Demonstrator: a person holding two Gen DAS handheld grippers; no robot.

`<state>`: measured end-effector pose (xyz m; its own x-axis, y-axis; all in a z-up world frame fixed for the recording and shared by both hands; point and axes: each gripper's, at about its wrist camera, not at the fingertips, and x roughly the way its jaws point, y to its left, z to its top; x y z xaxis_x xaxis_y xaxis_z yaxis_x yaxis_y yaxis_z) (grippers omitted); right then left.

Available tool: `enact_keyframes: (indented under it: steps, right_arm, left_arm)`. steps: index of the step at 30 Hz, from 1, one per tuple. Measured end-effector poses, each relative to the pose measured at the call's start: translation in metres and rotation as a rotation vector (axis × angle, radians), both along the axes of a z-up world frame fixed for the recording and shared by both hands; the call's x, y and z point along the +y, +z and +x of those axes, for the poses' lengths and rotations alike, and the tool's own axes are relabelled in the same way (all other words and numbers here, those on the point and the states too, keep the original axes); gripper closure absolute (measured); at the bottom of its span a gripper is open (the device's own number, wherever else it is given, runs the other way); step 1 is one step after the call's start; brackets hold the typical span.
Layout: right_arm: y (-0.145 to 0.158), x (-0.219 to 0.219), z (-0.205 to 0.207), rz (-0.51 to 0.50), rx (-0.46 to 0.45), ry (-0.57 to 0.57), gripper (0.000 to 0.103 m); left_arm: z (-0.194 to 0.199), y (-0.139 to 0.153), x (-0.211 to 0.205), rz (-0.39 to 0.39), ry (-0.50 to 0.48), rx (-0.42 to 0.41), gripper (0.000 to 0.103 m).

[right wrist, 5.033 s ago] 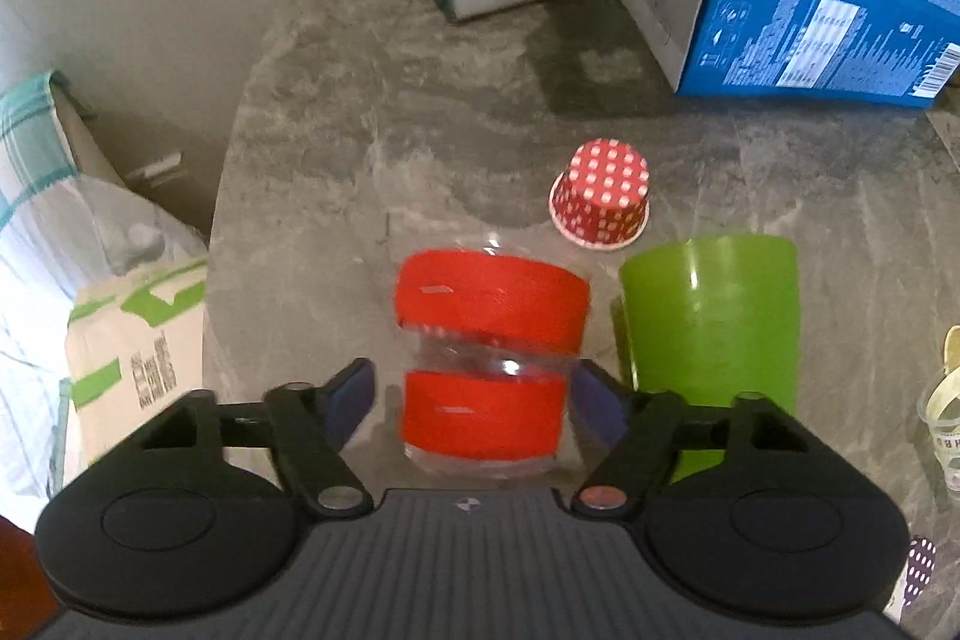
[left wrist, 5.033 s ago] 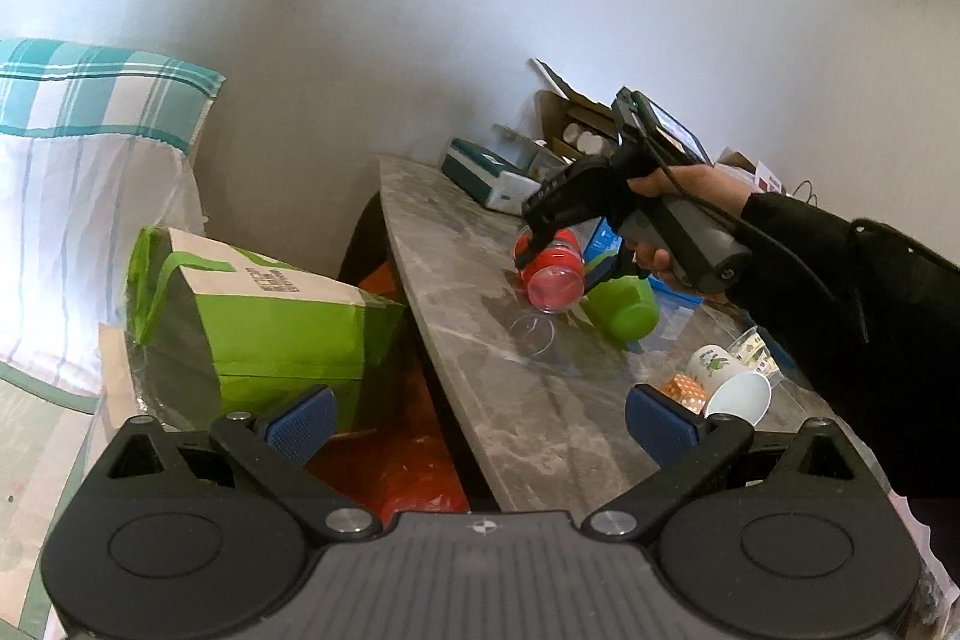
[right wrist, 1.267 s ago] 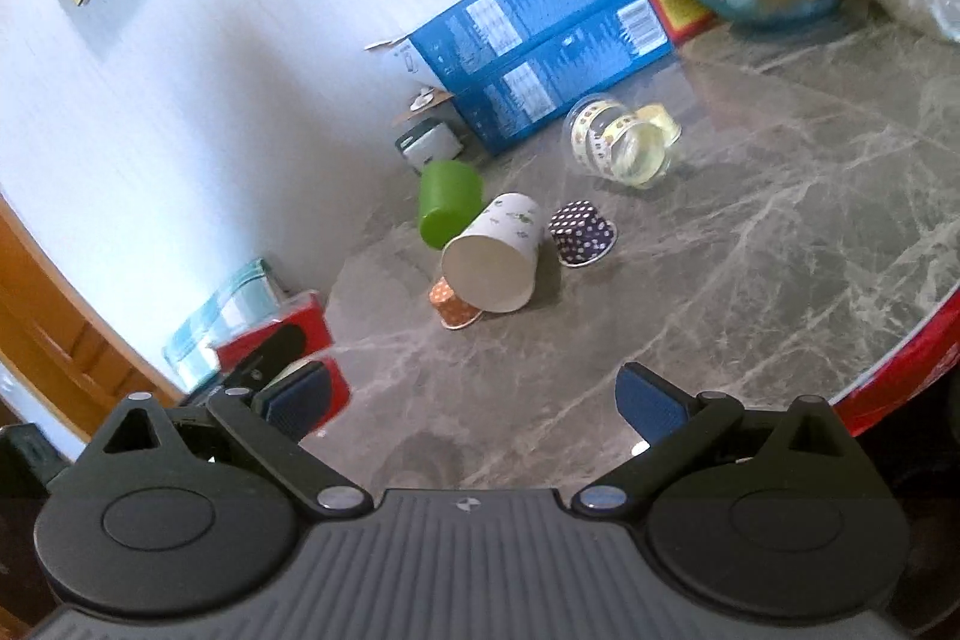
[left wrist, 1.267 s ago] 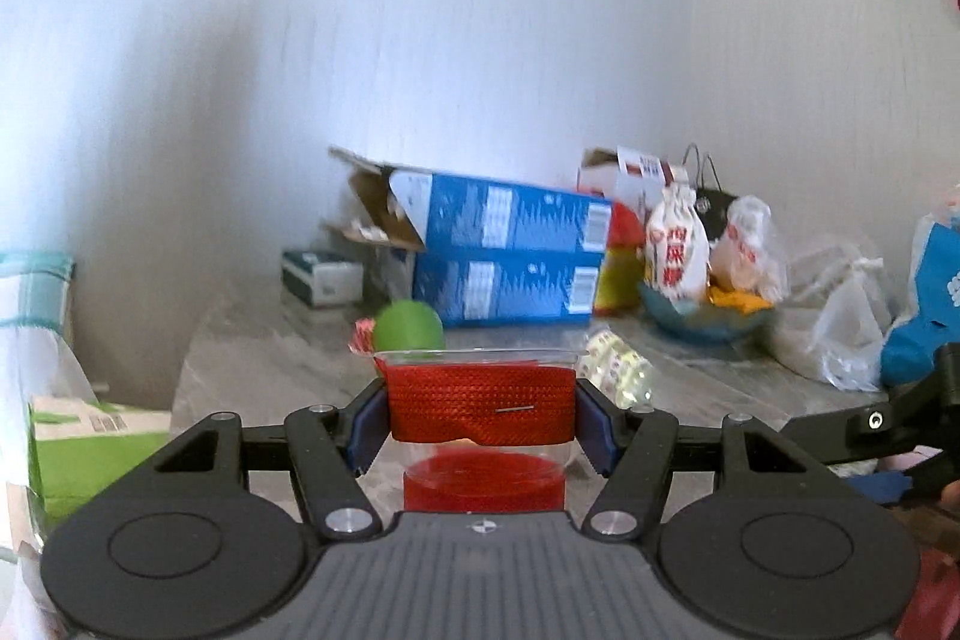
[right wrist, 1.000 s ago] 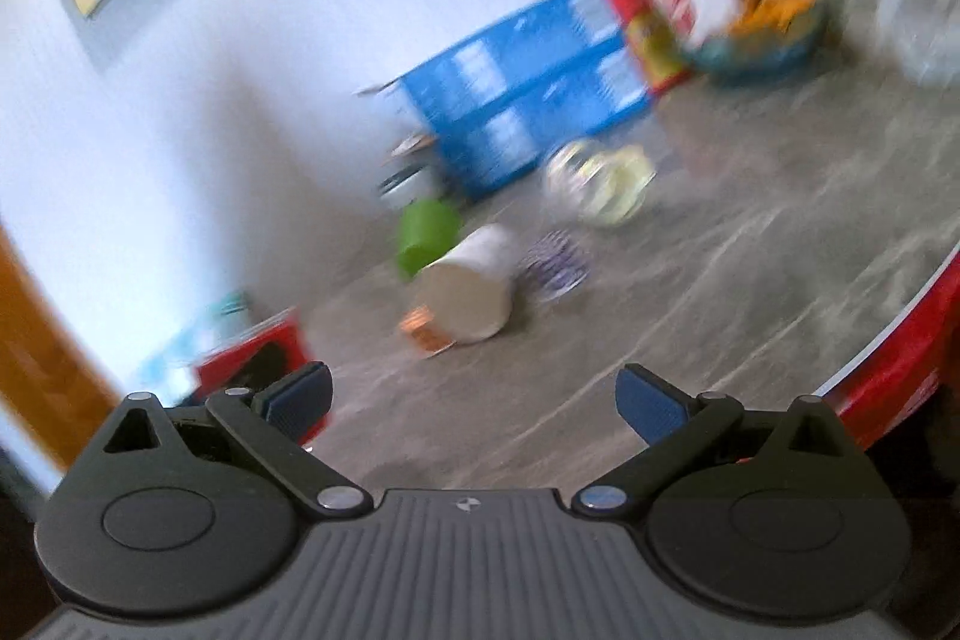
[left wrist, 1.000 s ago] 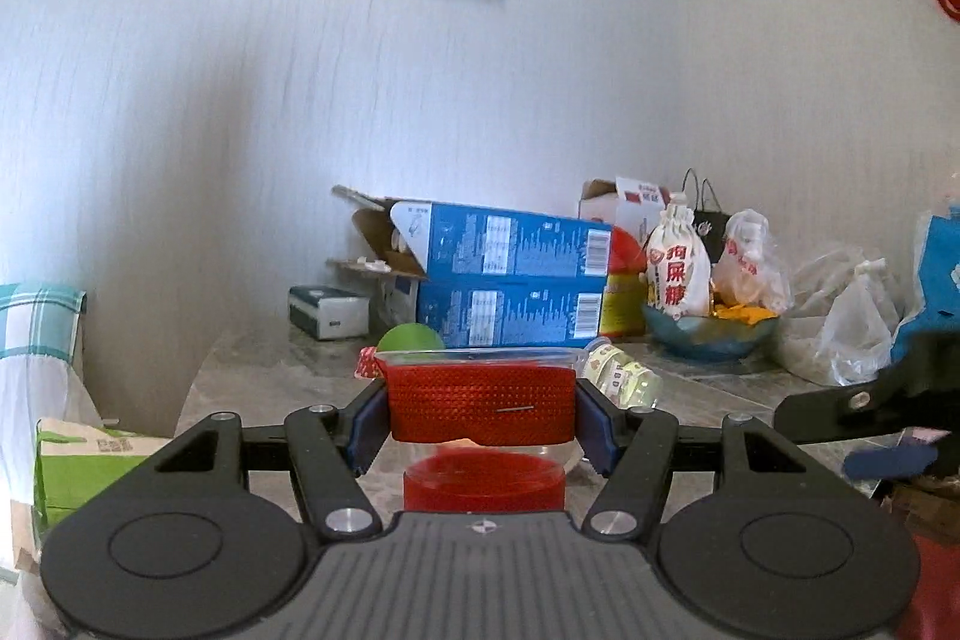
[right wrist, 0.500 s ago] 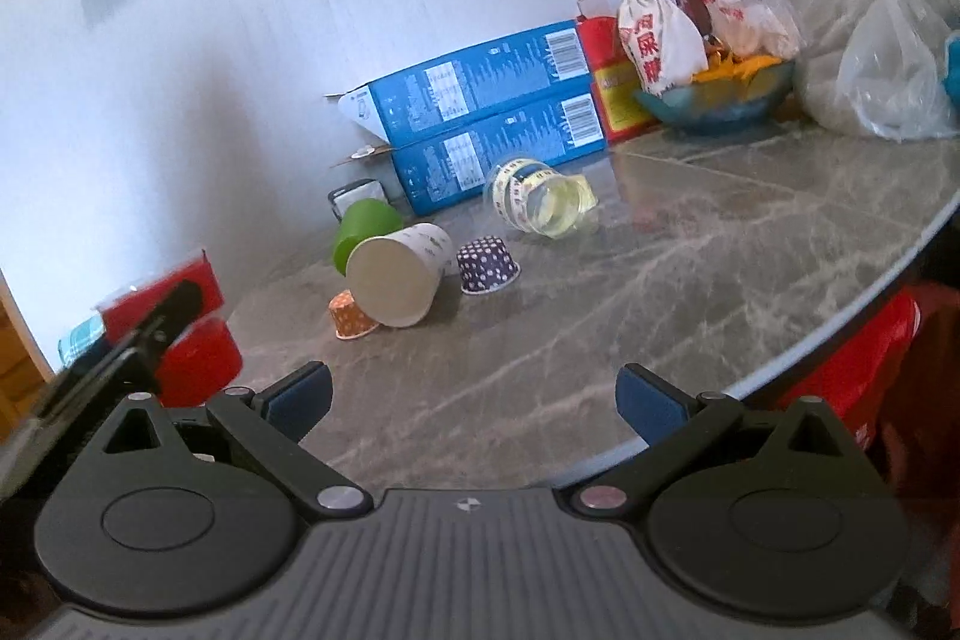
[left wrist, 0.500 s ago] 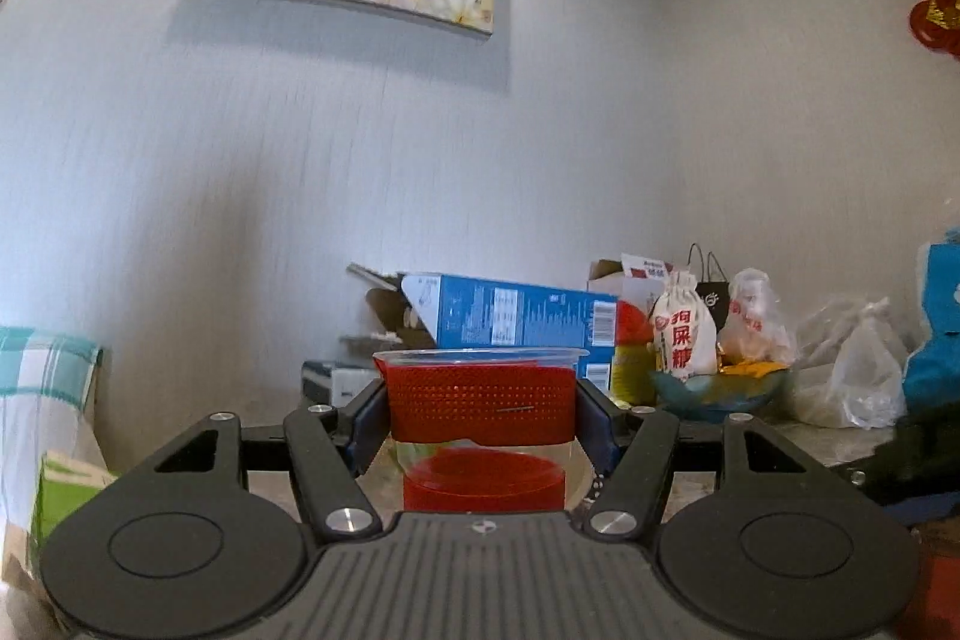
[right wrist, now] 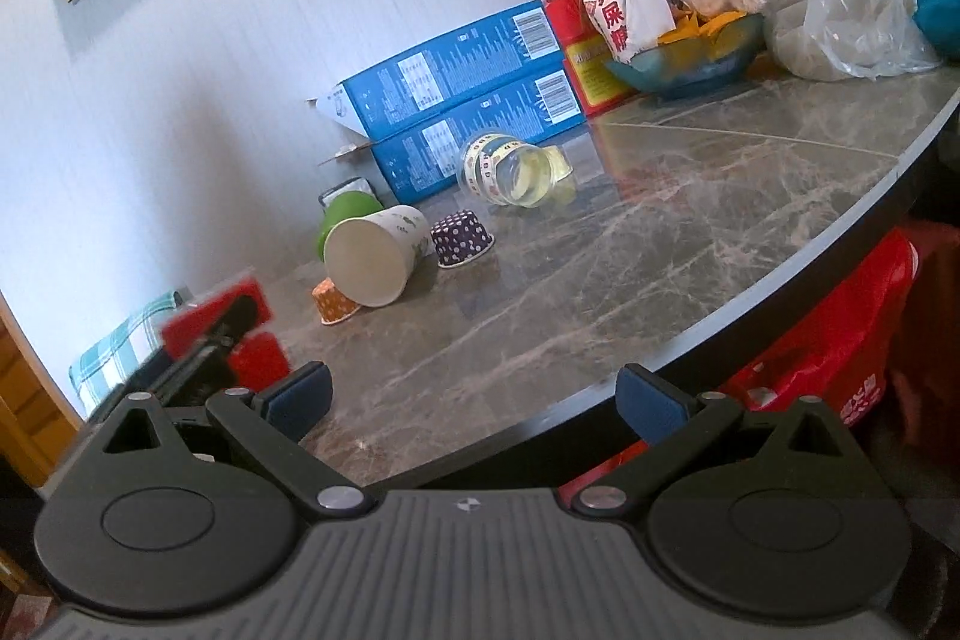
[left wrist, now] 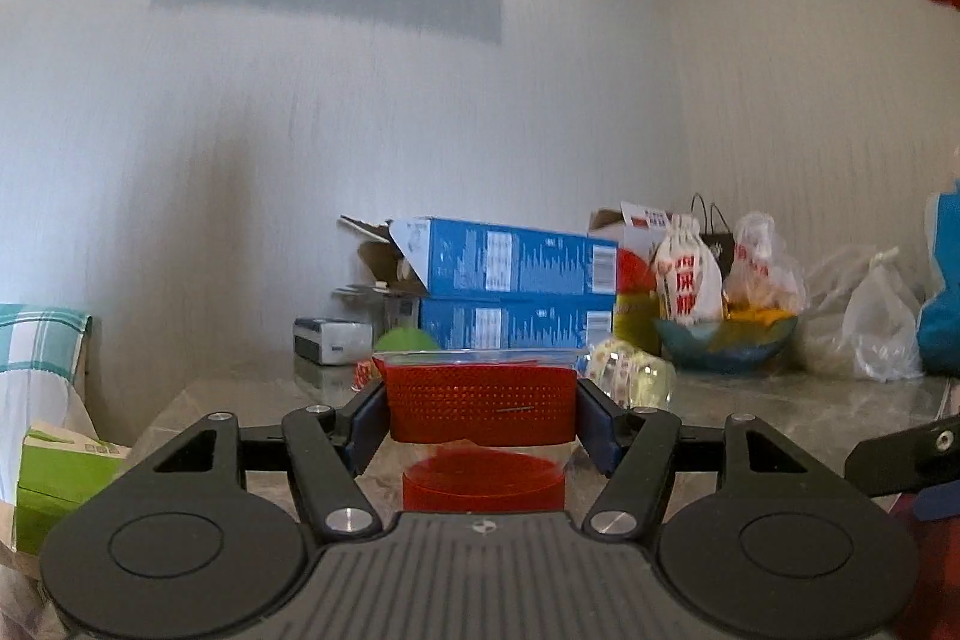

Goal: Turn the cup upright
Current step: 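Lift the cup with the left gripper and rotate it open end up, then lower the upright cup onto the table and open the left gripper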

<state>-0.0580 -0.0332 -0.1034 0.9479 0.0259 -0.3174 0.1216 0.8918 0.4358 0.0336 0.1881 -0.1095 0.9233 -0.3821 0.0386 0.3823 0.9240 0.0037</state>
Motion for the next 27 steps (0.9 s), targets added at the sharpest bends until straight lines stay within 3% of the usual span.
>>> enact_keyframes:
  steps: [13,17,19,22,27]
  right_arm:
    - [-0.004,-0.002,-0.003,0.025,0.009,-0.009,0.001]
    - [-0.003,0.001,-0.003,0.022,0.010,0.002,0.001]
    - [-0.002,0.002,-0.003,0.016,0.008,0.005,0.001]
    - [-0.001,0.003,-0.005,0.011,-0.009,0.007,0.001]
    - [0.007,0.013,-0.007,-0.045,-0.005,0.029,0.001]
  left_arm:
    - [-0.003,-0.008,-0.002,0.054,-0.024,0.044,0.030]
    - [-0.005,-0.008,-0.001,0.090,-0.042,0.046,0.009]
    - [-0.009,-0.008,0.002,0.110,-0.057,0.062,0.008]
    - [-0.015,-0.008,0.009,0.139,-0.109,0.111,0.007]
    - [-0.030,0.011,0.037,0.180,-0.138,0.322,0.003]
